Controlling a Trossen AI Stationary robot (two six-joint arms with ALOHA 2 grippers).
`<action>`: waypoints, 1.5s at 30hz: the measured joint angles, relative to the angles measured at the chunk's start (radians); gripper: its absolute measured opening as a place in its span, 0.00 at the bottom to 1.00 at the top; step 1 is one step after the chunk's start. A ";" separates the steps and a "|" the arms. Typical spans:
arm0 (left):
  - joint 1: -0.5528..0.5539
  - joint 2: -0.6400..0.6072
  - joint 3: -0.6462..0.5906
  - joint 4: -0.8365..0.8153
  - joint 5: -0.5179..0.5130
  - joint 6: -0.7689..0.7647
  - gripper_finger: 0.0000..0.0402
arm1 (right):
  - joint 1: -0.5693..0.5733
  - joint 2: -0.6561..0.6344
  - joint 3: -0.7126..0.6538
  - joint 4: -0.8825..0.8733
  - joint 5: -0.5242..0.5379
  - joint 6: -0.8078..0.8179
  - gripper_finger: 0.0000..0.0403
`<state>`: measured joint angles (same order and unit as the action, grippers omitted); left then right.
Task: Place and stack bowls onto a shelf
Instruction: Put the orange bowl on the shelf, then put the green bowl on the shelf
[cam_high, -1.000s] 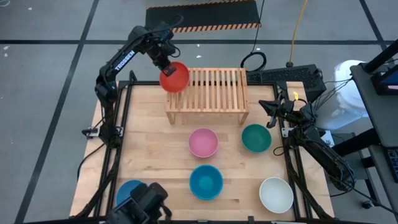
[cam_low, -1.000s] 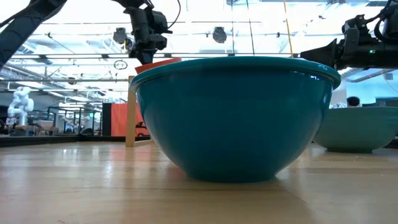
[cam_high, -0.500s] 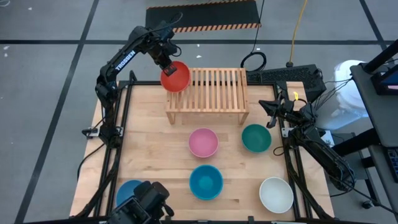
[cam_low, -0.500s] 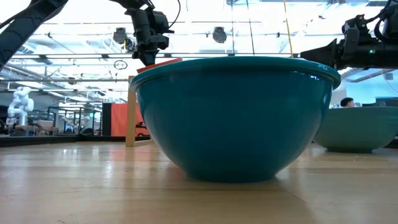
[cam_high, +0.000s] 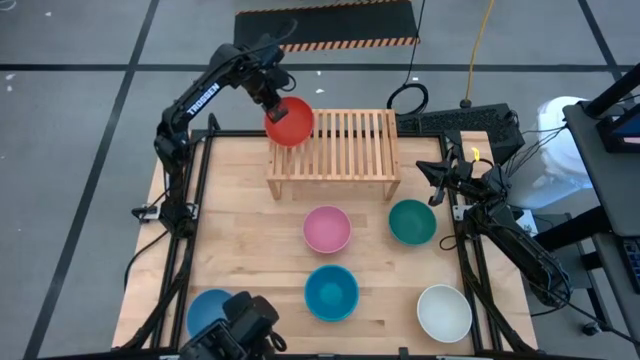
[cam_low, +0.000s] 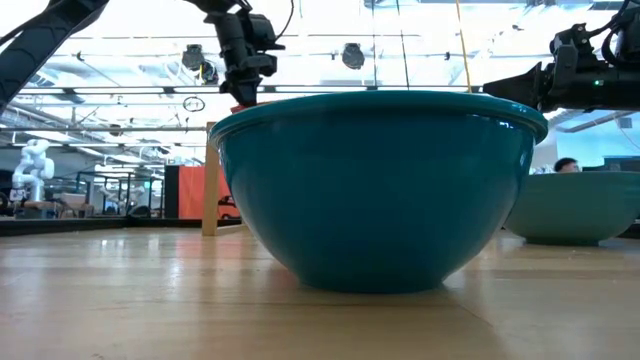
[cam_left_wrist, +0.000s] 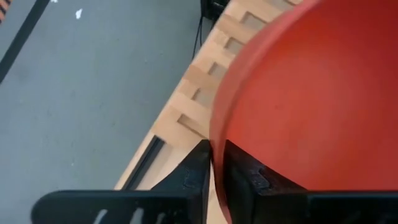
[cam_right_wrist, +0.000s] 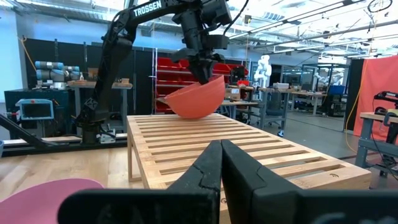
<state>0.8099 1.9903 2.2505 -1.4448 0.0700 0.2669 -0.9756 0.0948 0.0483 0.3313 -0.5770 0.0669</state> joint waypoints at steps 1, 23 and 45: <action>-0.004 0.000 0.000 0.000 0.000 0.006 0.12 | 0.000 0.000 0.000 0.000 0.000 0.000 0.01; -0.039 -0.001 0.000 0.036 -0.177 0.059 0.16 | 0.000 0.000 0.000 0.000 0.000 0.000 0.01; -0.081 -0.433 -0.001 0.008 -0.190 0.017 0.16 | 0.000 0.000 0.000 0.002 -0.001 0.149 0.01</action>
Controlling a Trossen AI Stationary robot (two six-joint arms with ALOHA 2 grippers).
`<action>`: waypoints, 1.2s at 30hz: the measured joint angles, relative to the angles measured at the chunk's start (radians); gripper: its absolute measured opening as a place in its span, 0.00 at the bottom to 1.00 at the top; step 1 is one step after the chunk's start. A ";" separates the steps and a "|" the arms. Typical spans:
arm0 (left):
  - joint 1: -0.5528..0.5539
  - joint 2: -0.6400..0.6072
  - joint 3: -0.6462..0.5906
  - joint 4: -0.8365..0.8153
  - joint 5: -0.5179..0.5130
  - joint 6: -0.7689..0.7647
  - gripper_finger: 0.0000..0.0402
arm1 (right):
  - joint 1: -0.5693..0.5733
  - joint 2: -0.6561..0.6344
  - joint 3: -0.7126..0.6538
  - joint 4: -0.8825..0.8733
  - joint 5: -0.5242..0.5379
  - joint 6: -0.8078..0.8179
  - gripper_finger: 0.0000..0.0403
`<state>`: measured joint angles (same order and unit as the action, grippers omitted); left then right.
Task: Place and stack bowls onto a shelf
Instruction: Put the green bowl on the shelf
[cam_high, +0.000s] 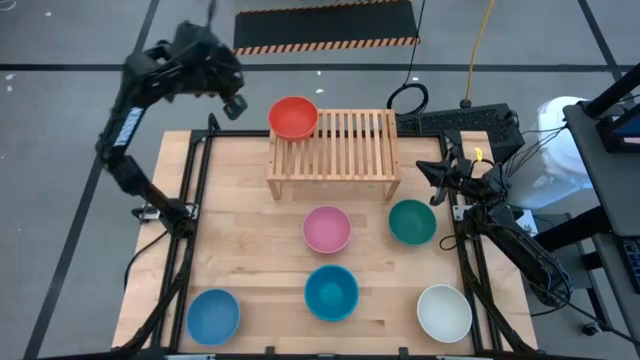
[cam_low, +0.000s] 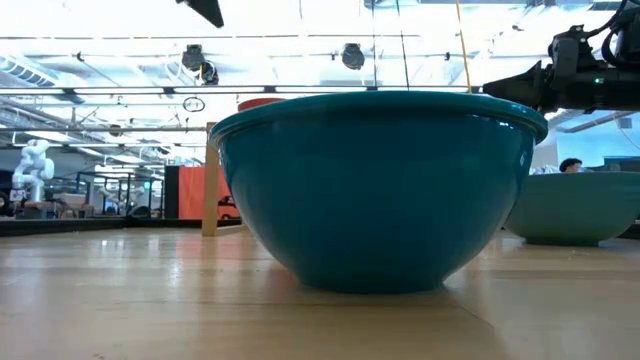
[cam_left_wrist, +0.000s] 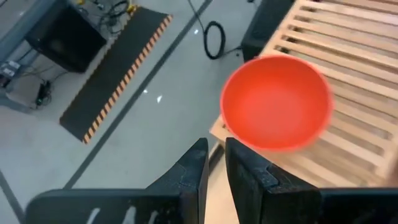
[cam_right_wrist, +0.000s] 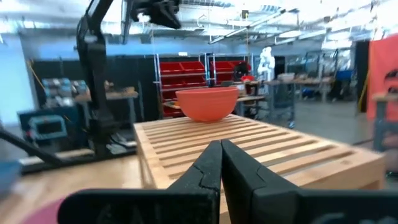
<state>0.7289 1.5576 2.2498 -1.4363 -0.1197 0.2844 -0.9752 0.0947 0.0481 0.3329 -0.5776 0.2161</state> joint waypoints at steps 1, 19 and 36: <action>-0.005 -0.016 0.000 -0.024 0.019 -0.002 0.16 | 0.000 0.000 0.000 0.004 0.000 0.025 0.01; -0.241 -0.316 -0.402 -0.065 0.142 -0.200 0.16 | 0.002 0.118 0.423 -0.251 -0.165 -0.007 0.01; -0.364 -0.951 -1.092 0.351 0.092 -0.393 0.16 | 0.002 0.356 0.885 -0.723 -0.214 -0.175 0.01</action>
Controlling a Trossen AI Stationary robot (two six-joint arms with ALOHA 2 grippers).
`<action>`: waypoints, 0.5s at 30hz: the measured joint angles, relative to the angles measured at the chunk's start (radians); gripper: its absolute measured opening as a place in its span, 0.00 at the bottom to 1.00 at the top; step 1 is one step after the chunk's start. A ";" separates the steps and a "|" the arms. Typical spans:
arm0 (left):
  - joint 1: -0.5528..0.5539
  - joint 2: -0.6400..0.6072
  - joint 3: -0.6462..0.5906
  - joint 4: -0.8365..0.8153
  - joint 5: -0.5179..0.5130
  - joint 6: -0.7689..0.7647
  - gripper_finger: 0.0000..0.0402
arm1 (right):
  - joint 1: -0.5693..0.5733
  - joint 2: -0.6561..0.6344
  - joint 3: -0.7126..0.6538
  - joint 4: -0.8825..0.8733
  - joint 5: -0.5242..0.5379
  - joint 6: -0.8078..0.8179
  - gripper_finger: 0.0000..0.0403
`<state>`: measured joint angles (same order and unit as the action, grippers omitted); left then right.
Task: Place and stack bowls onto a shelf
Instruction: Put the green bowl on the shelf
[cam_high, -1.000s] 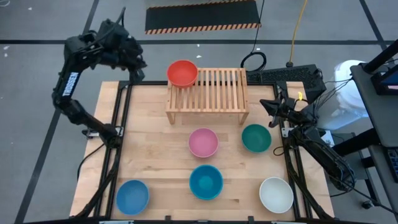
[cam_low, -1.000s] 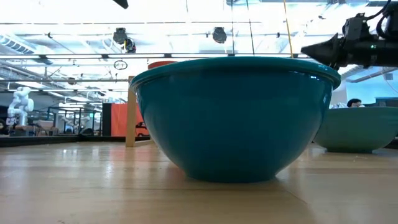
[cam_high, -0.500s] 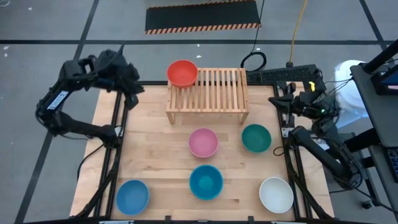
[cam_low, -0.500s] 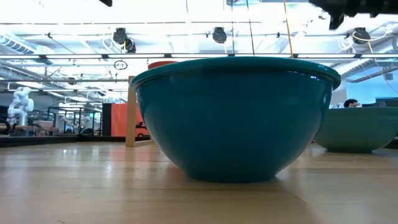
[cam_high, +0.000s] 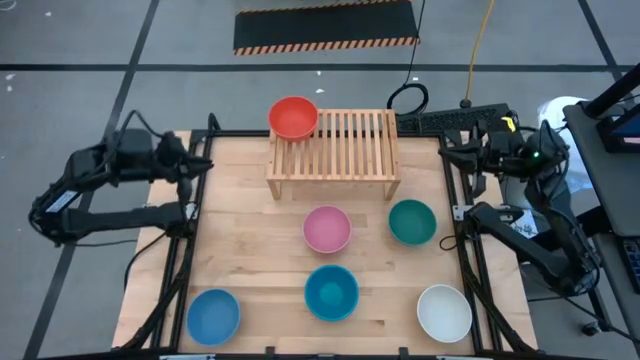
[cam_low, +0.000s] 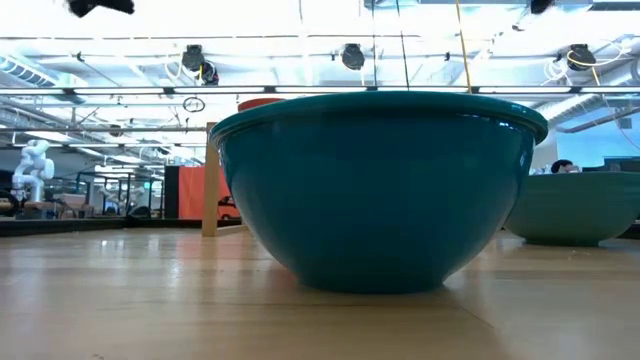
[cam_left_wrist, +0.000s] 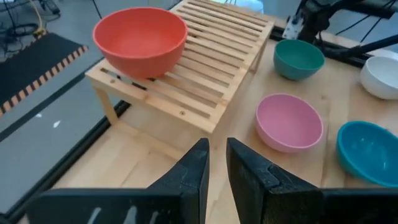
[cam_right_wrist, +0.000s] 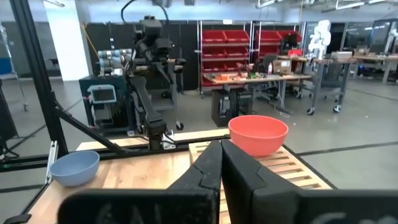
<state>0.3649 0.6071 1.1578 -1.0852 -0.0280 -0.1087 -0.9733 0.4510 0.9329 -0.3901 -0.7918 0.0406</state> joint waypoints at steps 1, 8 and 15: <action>-0.001 -0.032 -0.034 0.014 0.000 -0.007 0.16 | 0.000 0.017 0.031 -0.026 0.001 -0.012 0.01; -0.001 -0.252 -0.262 0.078 0.001 -0.074 0.16 | 0.000 0.118 0.253 -0.197 0.001 -0.056 0.01; -0.001 -0.400 -0.401 0.219 0.062 -0.089 0.16 | 0.000 0.213 0.453 -0.597 0.060 -0.156 0.01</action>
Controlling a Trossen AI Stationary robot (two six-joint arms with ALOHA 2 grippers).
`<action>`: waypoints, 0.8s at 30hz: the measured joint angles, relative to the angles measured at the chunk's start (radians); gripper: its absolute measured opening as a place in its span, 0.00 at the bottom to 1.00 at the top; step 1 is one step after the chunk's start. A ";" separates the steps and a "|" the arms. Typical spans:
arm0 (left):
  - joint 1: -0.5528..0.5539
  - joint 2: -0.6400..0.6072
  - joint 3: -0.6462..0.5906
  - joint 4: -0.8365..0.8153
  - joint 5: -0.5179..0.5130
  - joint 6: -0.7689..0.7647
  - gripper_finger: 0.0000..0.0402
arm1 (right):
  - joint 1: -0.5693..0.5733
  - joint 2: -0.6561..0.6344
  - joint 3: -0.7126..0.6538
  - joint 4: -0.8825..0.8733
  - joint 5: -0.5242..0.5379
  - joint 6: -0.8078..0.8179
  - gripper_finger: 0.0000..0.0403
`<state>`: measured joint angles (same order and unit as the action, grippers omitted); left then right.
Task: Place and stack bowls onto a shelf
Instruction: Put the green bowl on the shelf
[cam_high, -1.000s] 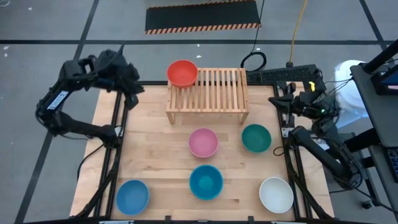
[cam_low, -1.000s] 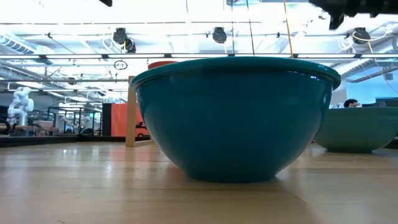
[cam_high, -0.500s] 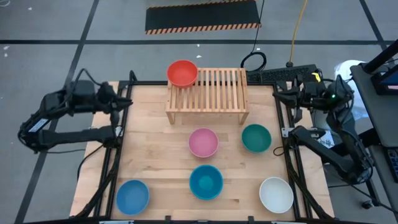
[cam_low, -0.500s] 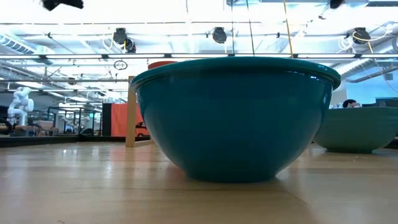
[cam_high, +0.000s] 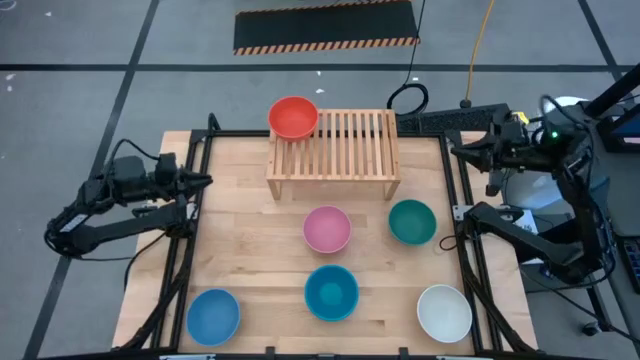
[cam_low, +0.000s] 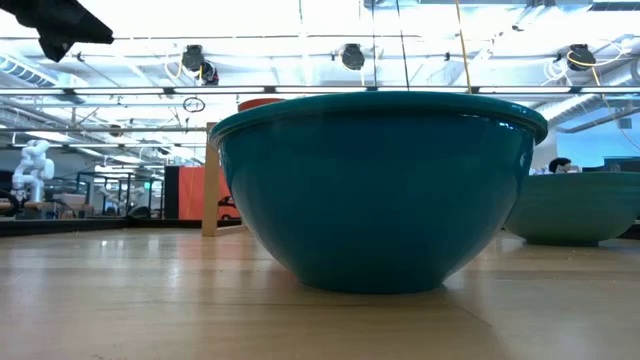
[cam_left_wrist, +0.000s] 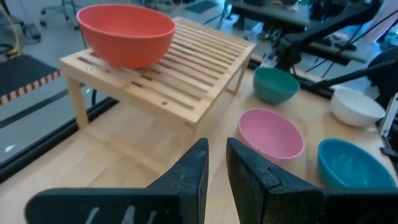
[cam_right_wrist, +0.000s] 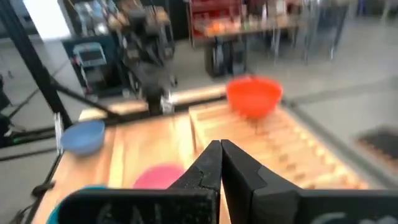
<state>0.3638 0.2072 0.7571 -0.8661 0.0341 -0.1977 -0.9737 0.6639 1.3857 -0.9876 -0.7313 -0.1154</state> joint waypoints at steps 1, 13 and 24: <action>0.000 -0.007 -0.004 0.004 0.000 0.000 0.16 | 0.000 0.011 0.022 -0.059 0.002 -0.013 0.01; 0.000 -0.012 -0.006 0.004 0.003 0.001 0.16 | 0.000 0.121 0.079 -0.582 0.102 0.023 0.01; 0.000 -0.012 -0.006 0.004 0.003 0.008 0.16 | 0.000 0.177 -0.032 -0.573 0.100 0.129 0.01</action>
<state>0.3641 0.1951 0.7513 -0.8623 0.0372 -0.1894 -0.9734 0.8407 1.3537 -1.5609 -0.6311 0.0140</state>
